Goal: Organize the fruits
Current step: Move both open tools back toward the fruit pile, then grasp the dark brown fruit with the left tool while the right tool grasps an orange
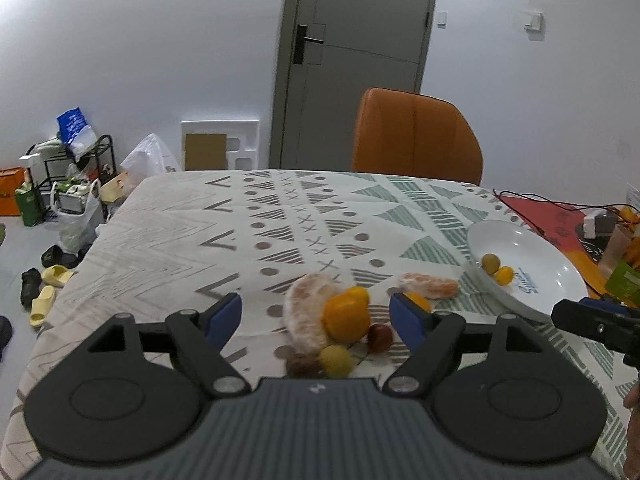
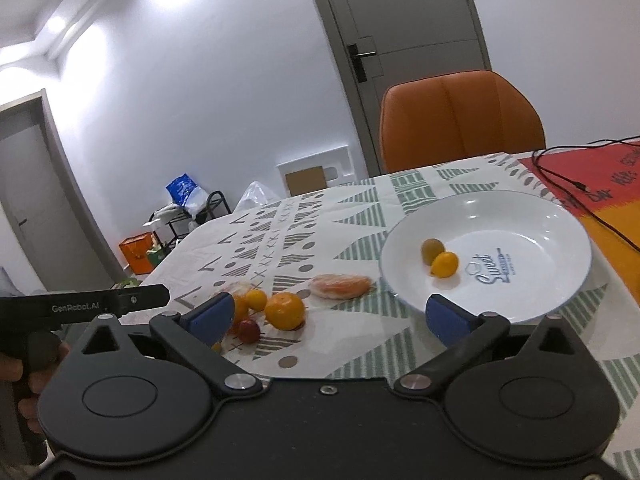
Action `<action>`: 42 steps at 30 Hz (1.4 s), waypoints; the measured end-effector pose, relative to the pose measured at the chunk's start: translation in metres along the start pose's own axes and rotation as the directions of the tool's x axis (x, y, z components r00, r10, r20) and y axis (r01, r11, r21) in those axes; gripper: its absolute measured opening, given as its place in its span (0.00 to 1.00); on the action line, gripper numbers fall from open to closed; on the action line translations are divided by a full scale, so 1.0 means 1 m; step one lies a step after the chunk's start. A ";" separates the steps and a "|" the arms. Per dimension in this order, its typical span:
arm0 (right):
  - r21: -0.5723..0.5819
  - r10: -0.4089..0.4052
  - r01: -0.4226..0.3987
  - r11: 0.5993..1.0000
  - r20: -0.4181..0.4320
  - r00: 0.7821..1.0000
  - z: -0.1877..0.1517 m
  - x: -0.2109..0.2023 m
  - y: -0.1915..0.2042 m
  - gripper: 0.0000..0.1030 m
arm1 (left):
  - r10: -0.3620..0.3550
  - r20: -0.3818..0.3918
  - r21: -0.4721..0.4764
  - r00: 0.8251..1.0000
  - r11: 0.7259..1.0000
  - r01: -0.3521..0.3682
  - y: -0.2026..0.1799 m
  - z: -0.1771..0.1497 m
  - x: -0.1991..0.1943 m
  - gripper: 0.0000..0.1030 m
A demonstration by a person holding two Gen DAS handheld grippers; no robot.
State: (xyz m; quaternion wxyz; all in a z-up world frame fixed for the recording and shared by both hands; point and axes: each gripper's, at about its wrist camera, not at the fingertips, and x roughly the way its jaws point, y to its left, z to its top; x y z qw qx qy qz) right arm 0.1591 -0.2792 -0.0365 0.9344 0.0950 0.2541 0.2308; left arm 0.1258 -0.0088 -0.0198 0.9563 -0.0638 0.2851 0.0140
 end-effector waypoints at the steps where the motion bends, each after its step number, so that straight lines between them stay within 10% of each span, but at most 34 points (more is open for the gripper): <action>1: -0.005 0.001 -0.001 1.000 -0.009 1.000 -0.001 0.002 0.003 1.00 | 0.004 -0.003 -0.007 1.000 1.000 -0.004 0.002 -0.002 0.000 0.77; 16: -0.051 0.041 -0.045 0.998 -0.070 0.997 -0.009 0.026 0.028 1.00 | 0.002 -0.021 -0.078 1.000 0.997 -0.004 0.031 -0.021 0.003 0.73; 27: -0.075 0.055 -0.064 0.995 -0.116 0.992 -0.015 0.040 0.028 1.00 | -0.048 -0.078 -0.087 0.996 0.995 0.041 0.029 -0.036 0.025 0.41; 42: -0.096 0.074 -0.089 0.991 -0.147 0.986 -0.016 0.064 0.030 0.96 | -0.072 -0.089 -0.105 0.993 0.993 0.062 0.034 -0.039 0.042 0.22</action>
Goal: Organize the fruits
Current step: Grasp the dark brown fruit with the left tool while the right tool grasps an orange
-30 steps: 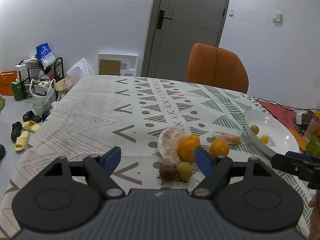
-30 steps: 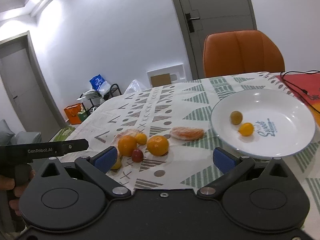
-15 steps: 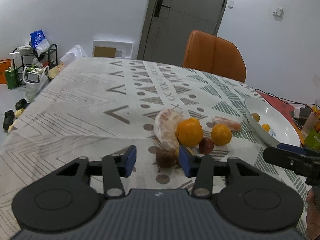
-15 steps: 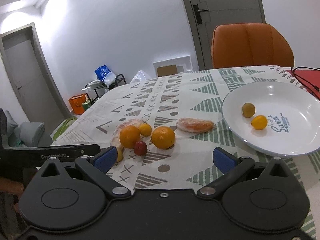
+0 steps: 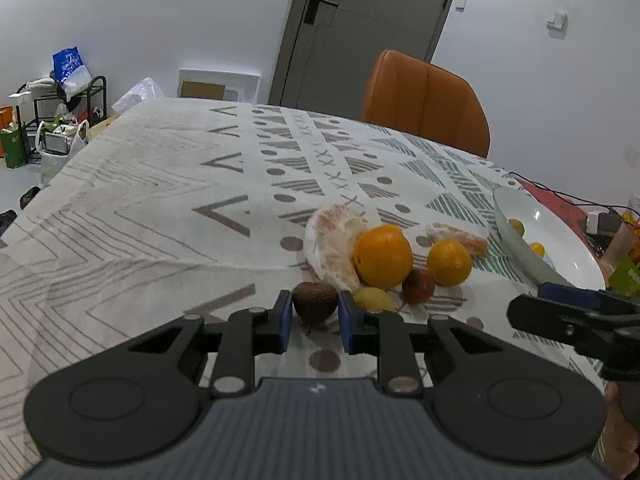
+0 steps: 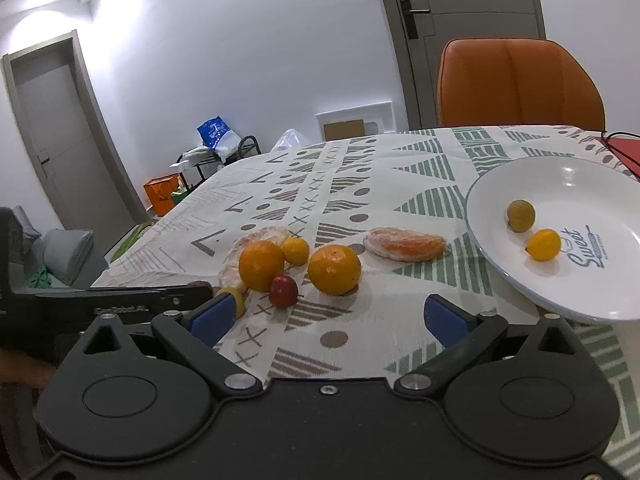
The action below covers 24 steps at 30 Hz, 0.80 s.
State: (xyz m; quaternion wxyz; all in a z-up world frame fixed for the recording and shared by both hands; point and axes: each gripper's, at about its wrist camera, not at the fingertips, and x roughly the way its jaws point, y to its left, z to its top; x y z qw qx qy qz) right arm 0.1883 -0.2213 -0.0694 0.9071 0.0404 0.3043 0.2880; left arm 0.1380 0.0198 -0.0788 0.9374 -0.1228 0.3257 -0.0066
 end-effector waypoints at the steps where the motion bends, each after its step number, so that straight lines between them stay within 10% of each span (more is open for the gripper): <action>1: 0.001 -0.003 0.003 1.000 -0.003 1.000 0.001 0.003 0.000 0.93 | 0.003 0.004 -0.001 1.000 1.000 -0.003 0.001 0.001 -0.001 0.22; 8: -0.022 -0.018 0.018 1.000 -0.025 1.000 0.010 0.025 -0.001 0.67 | 0.028 0.015 -0.021 1.000 0.999 -0.027 0.012 0.007 -0.004 0.22; 19: -0.024 -0.029 0.028 0.999 -0.038 0.999 0.019 0.044 -0.001 0.63 | 0.047 0.023 -0.043 0.999 0.998 -0.046 0.025 0.013 -0.005 0.22; 22: -0.036 -0.018 0.016 0.999 -0.052 0.998 0.020 0.048 0.000 0.34 | 0.043 0.029 -0.052 0.999 0.998 -0.042 0.027 0.014 -0.007 0.22; 24: -0.033 -0.019 0.017 0.999 -0.051 0.999 0.021 0.048 0.000 0.33 | 0.035 0.037 -0.058 0.999 0.998 -0.033 0.026 0.015 -0.010 0.22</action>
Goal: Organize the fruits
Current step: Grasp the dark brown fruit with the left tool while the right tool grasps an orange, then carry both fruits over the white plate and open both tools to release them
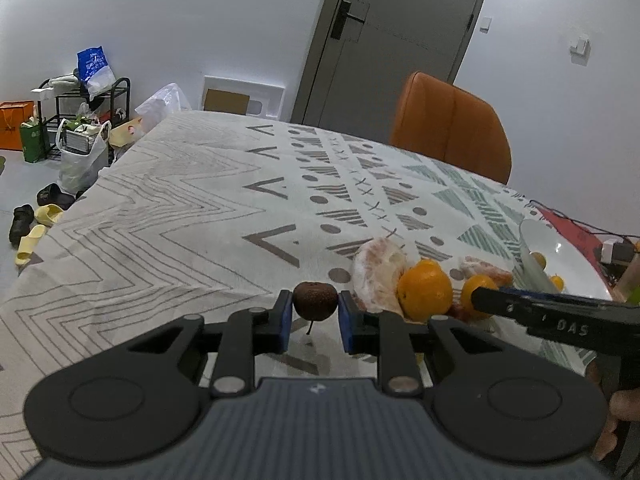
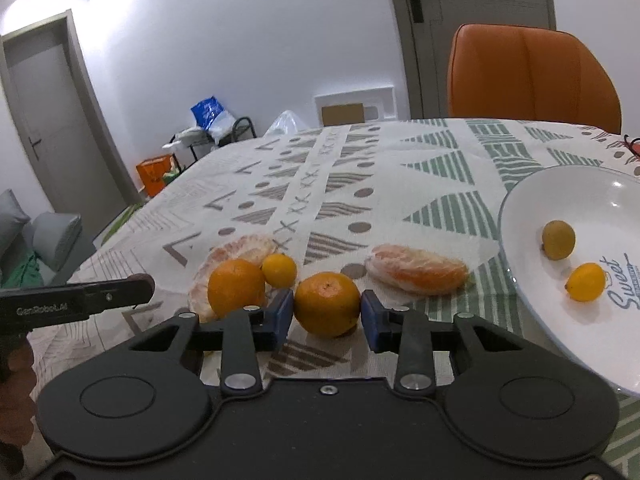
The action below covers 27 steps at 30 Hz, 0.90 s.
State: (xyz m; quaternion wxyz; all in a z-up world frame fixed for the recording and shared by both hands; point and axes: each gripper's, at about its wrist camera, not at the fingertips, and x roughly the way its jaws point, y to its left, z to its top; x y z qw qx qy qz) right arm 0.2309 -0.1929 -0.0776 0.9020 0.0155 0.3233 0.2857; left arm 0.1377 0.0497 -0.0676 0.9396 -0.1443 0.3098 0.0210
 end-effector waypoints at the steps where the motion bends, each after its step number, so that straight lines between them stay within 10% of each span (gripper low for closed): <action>1: -0.007 0.000 0.000 1.000 0.003 1.000 0.001 -0.001 0.002 0.33 | -0.007 0.003 -0.001 1.000 1.000 0.007 -0.001 0.001 -0.001 0.22; 27: 0.117 -0.032 0.014 0.993 0.154 0.988 -0.016 -0.080 -0.043 0.33 | -0.101 0.038 0.139 0.994 0.986 0.095 -0.080 0.005 -0.021 0.22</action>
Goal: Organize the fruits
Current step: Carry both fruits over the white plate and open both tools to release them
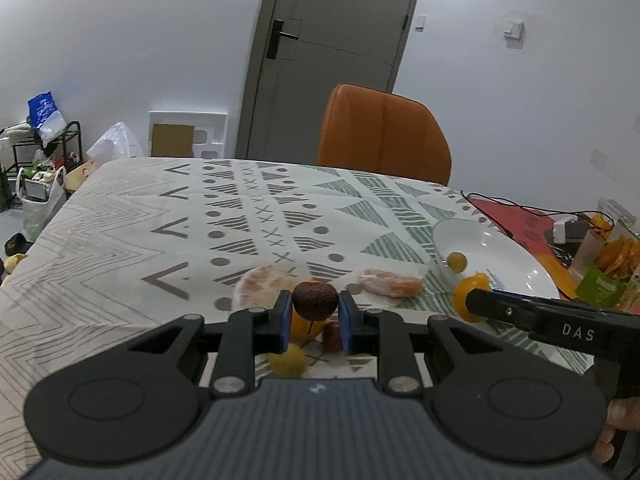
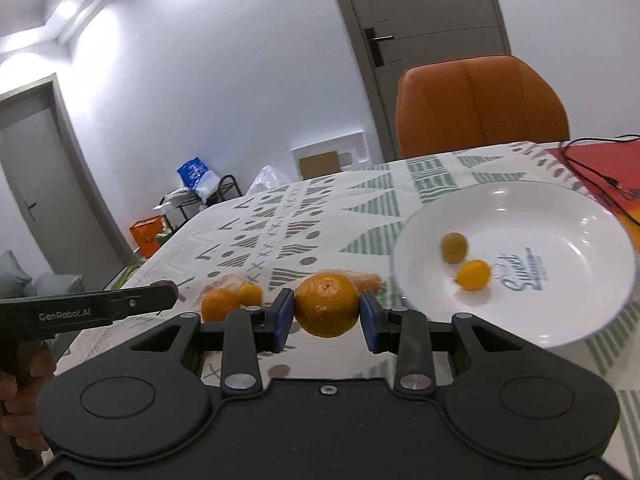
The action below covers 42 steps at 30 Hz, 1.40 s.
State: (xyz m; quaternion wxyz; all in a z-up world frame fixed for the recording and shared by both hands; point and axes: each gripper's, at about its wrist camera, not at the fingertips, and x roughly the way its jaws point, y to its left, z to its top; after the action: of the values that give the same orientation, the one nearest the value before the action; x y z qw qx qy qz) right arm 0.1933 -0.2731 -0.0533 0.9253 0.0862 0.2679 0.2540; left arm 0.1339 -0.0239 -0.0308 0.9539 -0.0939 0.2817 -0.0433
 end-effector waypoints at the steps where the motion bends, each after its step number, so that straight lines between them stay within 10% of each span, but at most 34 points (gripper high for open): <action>1: 0.004 -0.004 0.004 1.000 0.005 1.000 0.000 -0.002 -0.003 0.33 | -0.005 -0.001 0.004 1.000 1.000 0.005 -0.003 0.000 0.001 0.22; 42: 0.176 -0.201 0.181 0.968 0.107 0.974 -0.005 -0.056 -0.100 0.38 | -0.118 -0.036 0.206 0.992 0.971 0.123 -0.108 0.016 0.050 0.22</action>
State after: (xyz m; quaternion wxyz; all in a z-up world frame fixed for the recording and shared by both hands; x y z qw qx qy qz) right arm 0.1926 -0.3876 -0.0621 0.9500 0.1521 0.2370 0.1346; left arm 0.1814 -0.1341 -0.0215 0.9508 -0.0103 0.2805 -0.1314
